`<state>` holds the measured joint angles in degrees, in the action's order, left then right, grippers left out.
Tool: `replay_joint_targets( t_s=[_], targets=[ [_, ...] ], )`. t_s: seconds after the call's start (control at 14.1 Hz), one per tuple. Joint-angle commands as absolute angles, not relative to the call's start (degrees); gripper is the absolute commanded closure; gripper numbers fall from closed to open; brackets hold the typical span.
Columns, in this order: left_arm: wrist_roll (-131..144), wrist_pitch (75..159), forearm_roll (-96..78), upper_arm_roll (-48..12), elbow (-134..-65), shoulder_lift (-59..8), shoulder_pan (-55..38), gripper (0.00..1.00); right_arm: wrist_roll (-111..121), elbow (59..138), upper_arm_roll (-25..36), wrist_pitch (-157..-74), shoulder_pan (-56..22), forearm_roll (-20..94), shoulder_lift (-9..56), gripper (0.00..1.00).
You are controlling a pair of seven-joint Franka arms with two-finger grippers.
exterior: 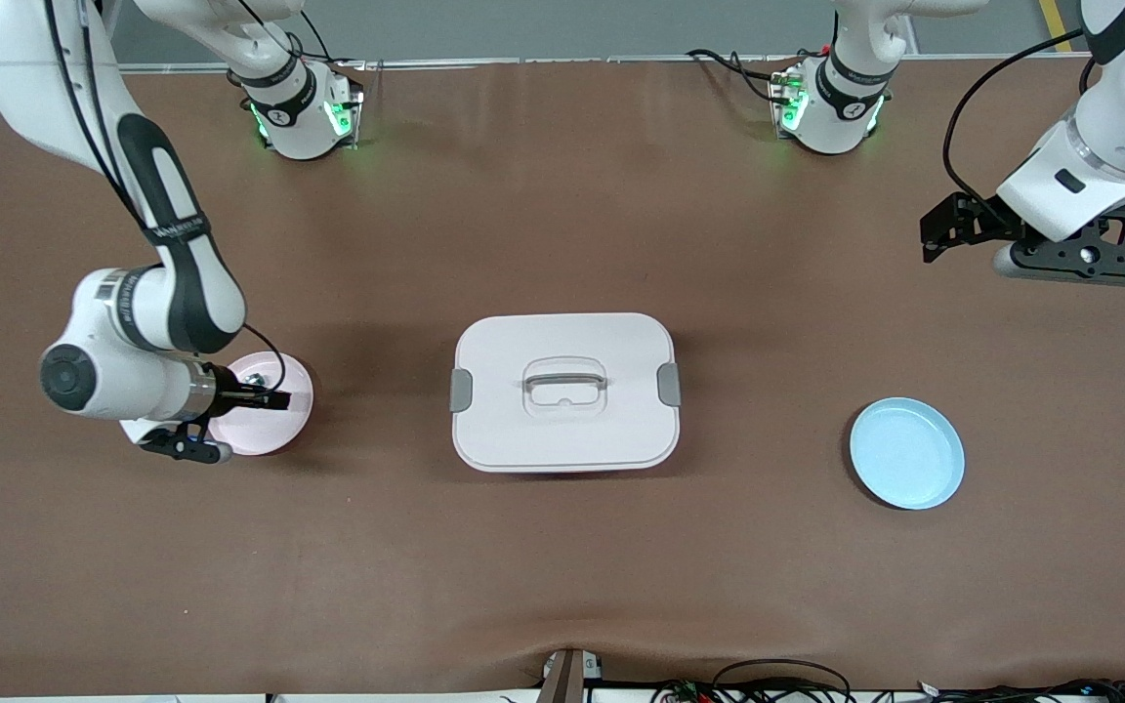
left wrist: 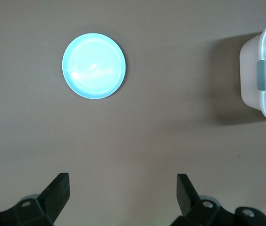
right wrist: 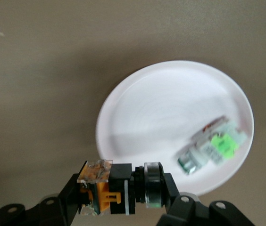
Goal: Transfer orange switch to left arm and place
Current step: 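Lift the switch over the box with the right gripper while the left gripper approaches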
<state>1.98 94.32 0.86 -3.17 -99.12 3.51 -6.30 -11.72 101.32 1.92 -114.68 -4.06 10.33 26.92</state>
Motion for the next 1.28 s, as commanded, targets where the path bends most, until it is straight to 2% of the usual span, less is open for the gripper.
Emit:
replay_joint_targets(
  t_s=[0.0, 0.21, 0.57, 0.93, 1.21],
  targets=[
    [0.97, 95.18, -0.09, -3.25, -99.14, 3.25, -6.68, 0.0, -23.07, 93.46, 1.41, -104.19, -6.58, 15.62, 26.28, 1.0],
    [1.76, 95.54, -0.26, -3.25, -98.79, 3.08, -7.47, 0.0, -36.96, 87.38, 1.23, -98.89, -11.06, 22.13, 26.37, 1.0],
    [1.84, 96.06, -4.38, -3.25, -97.22, 1.5, -7.65, 0.0, -62.61, 81.84, 1.23, -99.93, -20.46, 34.7, 26.8, 1.0],
    [2.54, 95.8, -13.08, -3.51, -94.4, -0.09, -8.79, 0.0, -85.39, 77.44, 1.14, -107.21, -27.59, 39.98, 27.33, 1.0],
    [8.51, 96.15, -22.83, -7.72, -93.69, -0.09, -9.32, 0.0, -100.95, 73.22, 1.06, -115.82, -33.47, 40.52, 29.61, 1.0]
  ],
)
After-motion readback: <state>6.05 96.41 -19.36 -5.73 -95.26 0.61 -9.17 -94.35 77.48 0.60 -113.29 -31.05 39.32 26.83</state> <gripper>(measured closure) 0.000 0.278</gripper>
